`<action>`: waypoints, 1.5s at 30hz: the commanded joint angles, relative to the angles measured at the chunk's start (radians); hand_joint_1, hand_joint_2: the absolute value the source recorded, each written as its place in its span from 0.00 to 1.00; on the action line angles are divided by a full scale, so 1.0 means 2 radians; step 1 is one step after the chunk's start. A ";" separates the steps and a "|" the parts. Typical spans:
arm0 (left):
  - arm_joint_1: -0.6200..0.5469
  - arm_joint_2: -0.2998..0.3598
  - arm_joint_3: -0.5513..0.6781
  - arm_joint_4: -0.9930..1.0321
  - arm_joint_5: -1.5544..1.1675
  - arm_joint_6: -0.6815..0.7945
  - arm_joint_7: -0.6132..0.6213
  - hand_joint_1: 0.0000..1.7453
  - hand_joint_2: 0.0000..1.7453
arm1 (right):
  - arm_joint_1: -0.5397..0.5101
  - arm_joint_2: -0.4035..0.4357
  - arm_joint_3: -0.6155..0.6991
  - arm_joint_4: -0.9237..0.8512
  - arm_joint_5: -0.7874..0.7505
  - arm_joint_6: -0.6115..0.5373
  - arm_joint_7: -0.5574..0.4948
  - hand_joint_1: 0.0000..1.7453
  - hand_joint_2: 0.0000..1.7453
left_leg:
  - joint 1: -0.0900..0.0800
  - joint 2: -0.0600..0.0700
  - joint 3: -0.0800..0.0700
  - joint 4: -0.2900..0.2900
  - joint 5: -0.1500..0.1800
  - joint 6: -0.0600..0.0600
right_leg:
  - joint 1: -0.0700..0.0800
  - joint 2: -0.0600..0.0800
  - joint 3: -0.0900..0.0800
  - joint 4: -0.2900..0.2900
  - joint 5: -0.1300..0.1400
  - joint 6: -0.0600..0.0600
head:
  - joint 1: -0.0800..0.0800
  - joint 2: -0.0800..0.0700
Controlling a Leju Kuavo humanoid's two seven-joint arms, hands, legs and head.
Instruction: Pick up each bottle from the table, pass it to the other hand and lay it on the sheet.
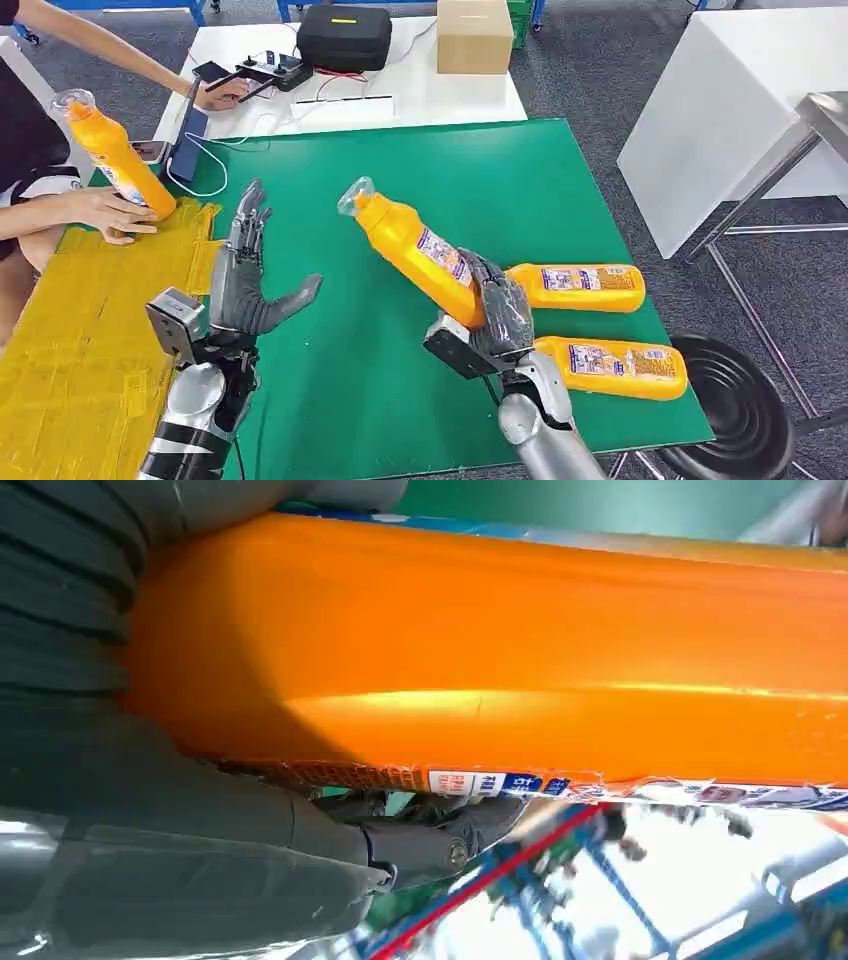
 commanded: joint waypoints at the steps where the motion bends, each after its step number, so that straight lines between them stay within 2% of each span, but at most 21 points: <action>1: -0.052 0.024 -0.004 0.112 0.111 -0.098 0.034 0.00 1.00 | -0.008 0.023 -0.049 0.014 -0.030 -0.017 -0.027 1.00 1.00 | 0.001 -0.001 0.001 0.000 0.000 -0.001 | 0.001 0.000 0.001 0.000 0.000 -0.001 | 0.000 0.000; 9: -0.061 0.033 -0.015 0.135 0.188 -0.154 0.053 0.00 1.00 | -0.026 0.038 -0.024 0.039 -0.042 -0.019 -0.046 1.00 1.00 | 0.000 0.000 0.000 0.000 0.000 -0.001 | 0.000 0.001 0.000 0.000 0.000 0.000 | 0.000 0.000; 21: -0.079 0.034 -0.033 0.145 0.197 -0.147 0.055 0.00 1.00 | -0.047 0.060 0.018 0.083 -0.037 -0.024 -0.057 1.00 1.00 | 0.000 0.000 0.000 0.000 0.000 -0.001 | 0.000 0.001 0.000 0.000 0.000 0.000 | 0.000 0.000; 28: -0.097 0.027 -0.038 0.168 0.209 -0.148 0.055 0.00 1.00 | -0.067 0.085 0.082 0.136 -0.003 -0.046 -0.068 1.00 1.00 | 0.001 0.000 0.000 0.000 0.000 -0.001 | 0.001 0.001 0.001 0.000 0.000 -0.001 | 0.000 0.000; 38: -0.114 0.023 -0.043 0.192 0.221 -0.155 0.054 0.00 1.00 | -0.077 0.103 0.132 0.178 0.015 -0.069 -0.080 1.00 1.00 | 0.001 -0.001 0.000 0.000 0.000 -0.001 | 0.001 0.000 0.000 0.000 0.000 0.000 | 0.000 0.000; 45: -0.114 0.023 -0.043 0.192 0.221 -0.155 0.054 0.00 1.00 | -0.077 0.103 0.132 0.178 0.015 -0.069 -0.080 1.00 1.00 | 0.001 0.000 -0.001 0.000 0.000 -0.001 | 0.000 0.000 0.000 0.000 0.000 0.000 | 0.000 0.000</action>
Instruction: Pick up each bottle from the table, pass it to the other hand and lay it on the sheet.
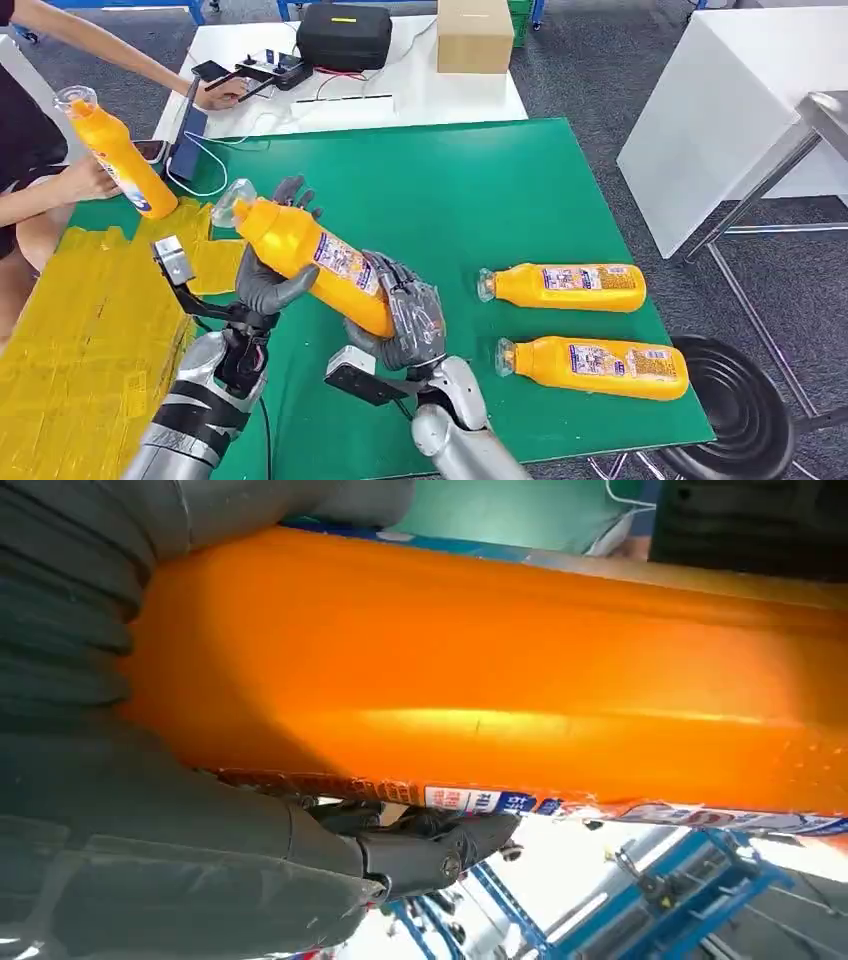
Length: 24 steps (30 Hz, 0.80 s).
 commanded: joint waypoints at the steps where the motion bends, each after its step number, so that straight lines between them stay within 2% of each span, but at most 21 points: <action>1: -0.030 0.004 -0.015 0.048 0.004 -0.002 0.002 0.00 1.00 | -0.028 -0.004 0.038 0.059 0.004 0.004 -0.007 1.00 1.00 | 0.001 -0.001 0.001 0.000 0.000 -0.001 | 0.001 0.000 0.001 0.000 0.000 0.000 | 0.000 0.000; 6: -0.028 0.000 -0.010 0.038 0.014 -0.001 -0.005 0.00 1.00 | -0.036 -0.001 0.057 0.090 0.003 -0.001 -0.002 1.00 1.00 | 0.001 -0.001 0.001 0.000 0.000 -0.001 | 0.001 0.001 0.002 0.000 0.000 0.000 | 0.000 0.000; 7: -0.025 -0.002 -0.007 0.032 0.016 0.002 -0.005 0.06 1.00 | -0.037 -0.001 0.059 0.095 -0.001 -0.004 -0.002 1.00 1.00 | 0.001 -0.001 0.001 0.000 0.000 -0.001 | 0.001 0.000 0.001 0.000 0.000 0.000 | 0.000 0.000; 8: -0.024 -0.003 -0.005 0.027 0.020 0.004 -0.005 0.86 1.00 | -0.038 -0.002 0.060 0.098 -0.004 -0.005 -0.002 1.00 1.00 | 0.001 -0.001 0.001 0.000 0.000 -0.001 | 0.001 0.001 0.001 0.000 0.000 0.000 | 0.000 0.000; 9: -0.024 -0.003 -0.005 0.027 0.020 0.004 -0.005 1.00 1.00 | -0.038 -0.002 0.060 0.098 -0.004 -0.005 -0.002 1.00 1.00 | 0.001 -0.001 0.001 0.000 0.000 -0.001 | 0.001 0.000 0.001 0.000 0.000 0.000 | 0.000 0.000; 24: -0.026 -0.002 -0.008 0.031 0.020 0.004 -0.005 1.00 1.00 | -0.038 -0.007 0.053 0.090 -0.019 -0.002 -0.005 1.00 1.00 | 0.001 -0.002 0.001 0.000 0.000 -0.001 | 0.001 0.000 0.002 0.000 0.000 0.000 | 0.000 0.000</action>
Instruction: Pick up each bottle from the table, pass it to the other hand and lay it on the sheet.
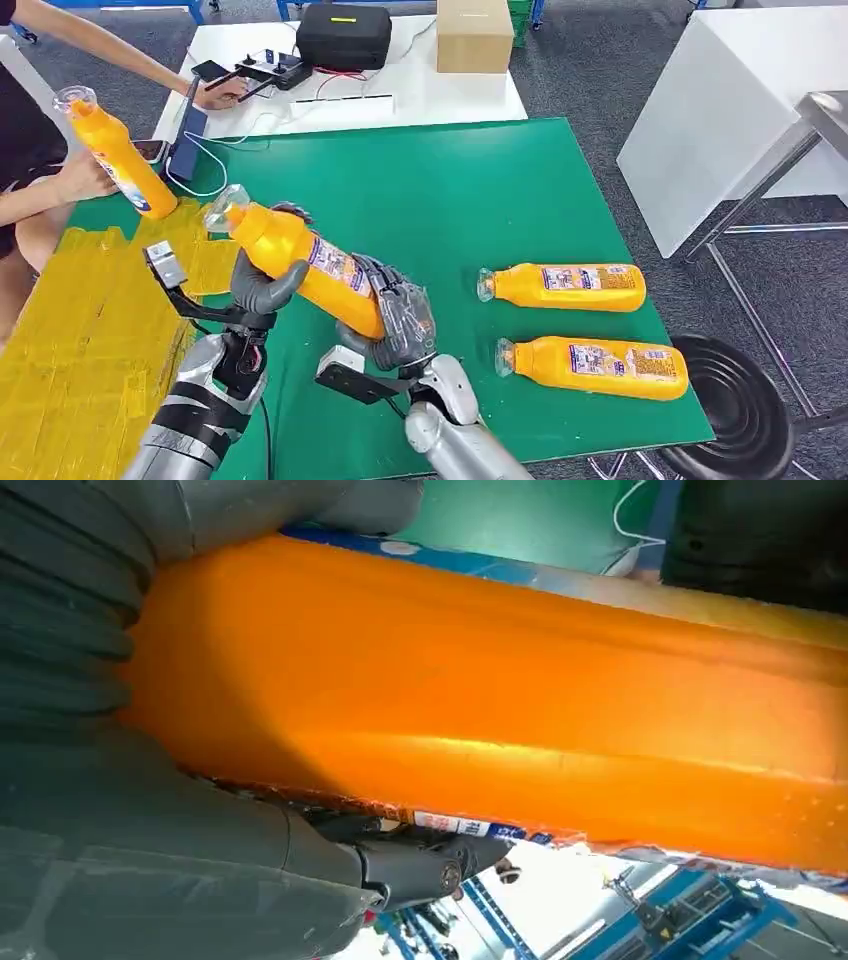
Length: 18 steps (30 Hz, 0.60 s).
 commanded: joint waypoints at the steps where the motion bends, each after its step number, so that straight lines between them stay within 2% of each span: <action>1: -0.027 -0.001 -0.011 0.021 -0.005 0.001 0.004 1.00 1.00 | -0.011 -0.011 0.029 0.035 0.000 0.004 -0.007 1.00 1.00 | 0.001 -0.002 0.001 0.000 0.000 -0.001 | 0.001 0.000 0.002 0.000 -0.001 0.000 | 0.000 0.000; 11: -0.027 0.002 -0.012 0.020 -0.008 0.001 0.003 1.00 1.00 | -0.006 -0.013 0.025 0.018 -0.016 0.013 -0.015 1.00 1.00 | 0.001 -0.001 0.000 0.000 0.000 0.000 | 0.000 0.000 0.001 0.000 0.000 0.000 | 0.000 0.000; 12: -0.027 0.004 -0.013 0.018 -0.013 0.004 0.001 1.00 1.00 | -0.001 -0.014 0.022 0.003 -0.023 0.011 -0.021 0.91 1.00 | 0.002 -0.002 0.001 0.001 -0.001 -0.001 | 0.001 0.000 0.002 0.000 -0.001 -0.001 | 0.000 0.000; 13: -0.026 0.005 -0.013 0.015 -0.021 0.010 -0.001 1.00 1.00 | 0.003 -0.016 0.021 -0.009 -0.028 0.014 -0.023 0.37 1.00 | 0.001 -0.002 0.001 0.000 0.000 -0.001 | 0.001 0.000 0.001 0.000 0.000 0.000 | 0.000 0.000; 14: -0.029 0.010 -0.022 0.005 -0.080 0.064 -0.017 1.00 1.00 | 0.011 -0.019 0.016 -0.031 -0.046 0.022 -0.031 0.00 1.00 | 0.001 -0.002 0.001 0.000 0.000 -0.001 | 0.001 0.000 0.001 0.000 -0.001 0.000 | 0.000 0.000; 15: -0.031 0.008 -0.023 0.000 -0.107 0.092 -0.019 1.00 1.00 | 0.017 -0.024 0.016 -0.051 -0.051 0.028 -0.030 0.00 1.00 | 0.001 -0.002 0.001 0.000 0.000 -0.001 | 0.001 0.000 0.001 0.000 -0.001 0.000 | 0.000 0.000; 16: -0.034 0.006 -0.023 -0.007 -0.146 0.130 -0.021 1.00 1.00 | 0.025 -0.028 0.012 -0.076 -0.066 0.036 -0.032 0.00 0.00 | 0.001 -0.002 0.000 0.000 0.000 -0.001 | 0.001 -0.001 0.001 0.000 0.000 0.000 | 0.000 0.000; 18: -0.040 0.007 -0.018 -0.021 -0.214 0.185 -0.017 1.00 1.00 | 0.040 -0.038 0.005 -0.128 -0.092 0.058 -0.036 0.00 0.00 | 0.001 -0.003 -0.001 0.001 0.000 -0.001 | 0.001 -0.001 0.000 0.000 -0.001 0.000 | 0.000 0.000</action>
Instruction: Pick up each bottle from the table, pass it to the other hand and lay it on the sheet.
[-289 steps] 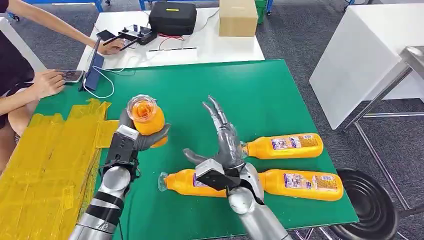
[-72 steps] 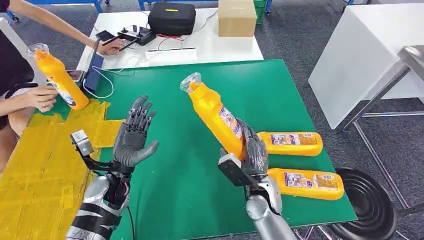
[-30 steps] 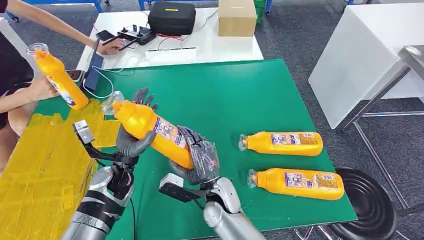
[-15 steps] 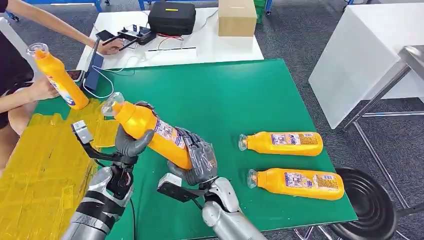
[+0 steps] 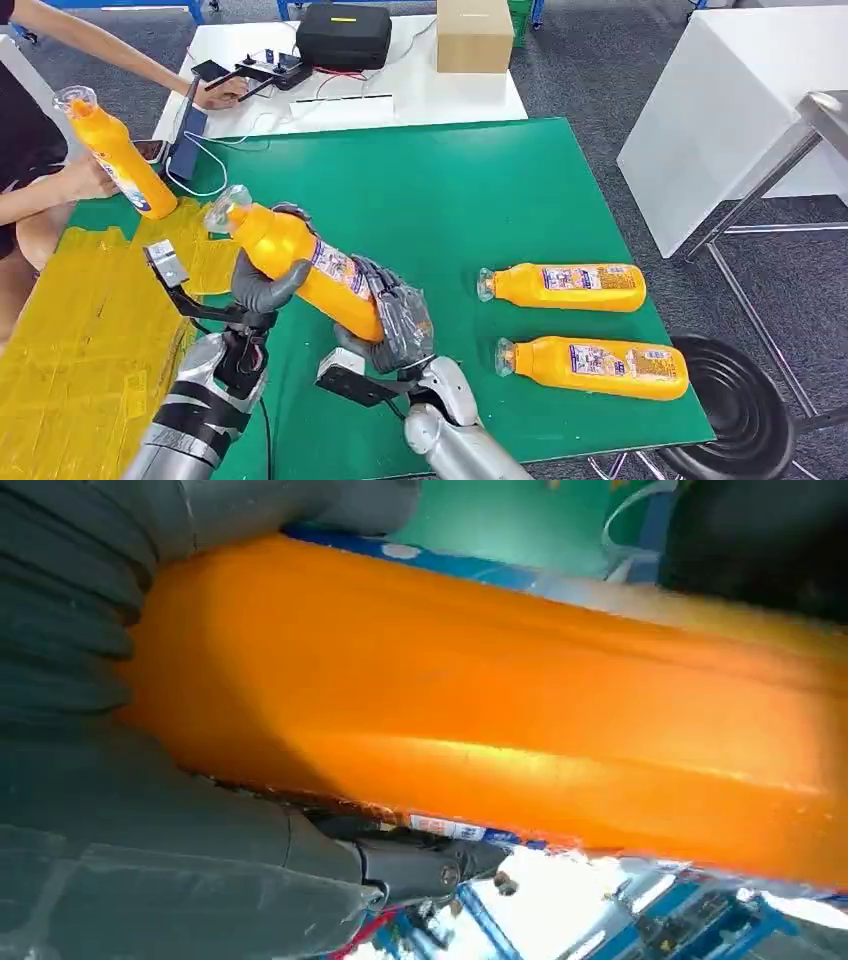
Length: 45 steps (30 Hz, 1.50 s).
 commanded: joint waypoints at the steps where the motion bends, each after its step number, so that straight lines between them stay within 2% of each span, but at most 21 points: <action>1: -0.038 0.007 -0.013 -0.025 -0.218 0.193 -0.009 1.00 1.00 | 0.041 -0.042 0.000 -0.146 -0.063 0.049 -0.018 0.00 0.00 | 0.001 -0.003 0.000 0.002 -0.001 -0.001 | 0.001 -0.001 0.001 0.001 -0.001 0.000 | 0.000 0.000; 4: -0.042 0.014 0.003 -0.030 -0.361 0.308 0.012 1.00 1.00 | 0.062 -0.052 -0.017 -0.213 -0.093 0.068 -0.026 0.00 0.00 | 0.001 -0.001 -0.001 0.001 0.000 0.000 | 0.000 0.000 -0.001 0.000 0.000 0.000 | -0.001 0.000; 6: -0.044 0.020 0.020 -0.024 -0.411 0.335 0.020 1.00 1.00 | 0.072 -0.060 -0.028 -0.249 -0.109 0.084 -0.027 0.00 0.00 | 0.001 -0.003 0.000 0.001 -0.001 -0.001 | 0.001 -0.001 0.001 0.000 -0.001 0.000 | 0.000 0.000; 8: -0.046 0.025 0.031 -0.014 -0.437 0.346 0.024 1.00 1.00 | 0.079 -0.065 -0.036 -0.271 -0.117 0.089 -0.032 0.00 0.00 | 0.001 -0.002 0.000 0.001 0.000 -0.001 | 0.001 0.000 0.001 0.000 0.000 0.000 | 0.000 0.000; 9: -0.049 0.030 0.039 -0.001 -0.499 0.389 0.036 1.00 1.00 | 0.085 -0.066 -0.042 -0.287 -0.120 0.091 -0.036 0.00 1.00 | 0.000 -0.001 -0.001 0.000 0.000 0.000 | 0.000 0.000 0.000 0.000 0.000 0.000 | 0.000 0.000; 20: -0.047 0.026 0.042 0.003 -0.523 0.401 0.043 1.00 1.00 | 0.091 -0.067 -0.044 -0.301 -0.122 0.095 -0.038 0.00 1.00 | 0.001 -0.001 0.000 0.000 -0.001 -0.001 | 0.001 0.000 0.001 0.000 0.000 0.000 | 0.000 0.000; 25: -0.053 0.046 0.015 0.037 -0.744 0.449 0.117 1.00 1.00 | 0.090 -0.067 -0.051 -0.314 -0.130 0.095 -0.043 0.00 1.00 | 0.001 -0.002 0.000 0.000 0.000 -0.001 | 0.001 0.000 0.001 0.000 0.000 0.000 | 0.000 0.000; 26: -0.055 0.053 0.008 0.053 -0.823 0.465 0.147 1.00 1.00 | 0.089 -0.067 -0.051 -0.313 -0.132 0.098 -0.044 0.00 1.00 | 0.001 -0.002 0.001 0.000 0.000 -0.001 | 0.001 0.000 0.002 0.000 0.000 -0.001 | 0.000 0.000; 28: -0.058 0.064 -0.002 0.083 -0.875 0.465 0.164 1.00 1.00 | 0.086 -0.068 -0.049 -0.312 -0.133 0.099 -0.044 0.00 1.00 | 0.001 -0.002 0.001 0.000 0.000 -0.001 | 0.001 0.000 0.002 -0.001 0.000 -0.001 | 0.000 0.000; 32: -0.063 0.071 -0.010 0.132 -0.895 0.472 0.167 1.00 1.00 | 0.084 -0.070 -0.049 -0.314 -0.135 0.097 -0.044 0.00 1.00 | 0.001 -0.002 0.002 0.000 0.000 -0.001 | 0.001 0.000 0.002 -0.001 0.000 -0.001 | 0.000 0.000; 35: -0.070 0.071 -0.016 0.182 -0.876 0.464 0.141 1.00 1.00 | 0.084 -0.074 -0.049 -0.316 -0.140 0.098 -0.044 0.00 1.00 | 0.001 -0.002 0.001 0.000 0.000 -0.001 | 0.001 0.000 0.002 -0.001 0.000 0.000 | 0.000 0.000; 37: -0.073 0.076 -0.023 0.215 -0.896 0.473 0.154 1.00 1.00 | 0.082 -0.078 -0.047 -0.316 -0.142 0.100 -0.045 0.00 1.00 | 0.001 -0.001 0.001 -0.001 0.000 -0.001 | 0.000 0.000 0.002 -0.001 0.000 0.000 | 0.000 0.000; 45: -0.086 0.066 -0.002 0.295 -0.833 0.477 0.110 1.00 1.00 | 0.077 -0.084 -0.035 -0.313 -0.142 0.098 -0.046 0.00 1.00 | 0.001 -0.001 0.001 0.000 0.000 -0.001 | 0.001 0.000 0.001 0.000 0.000 0.000 | 0.000 0.000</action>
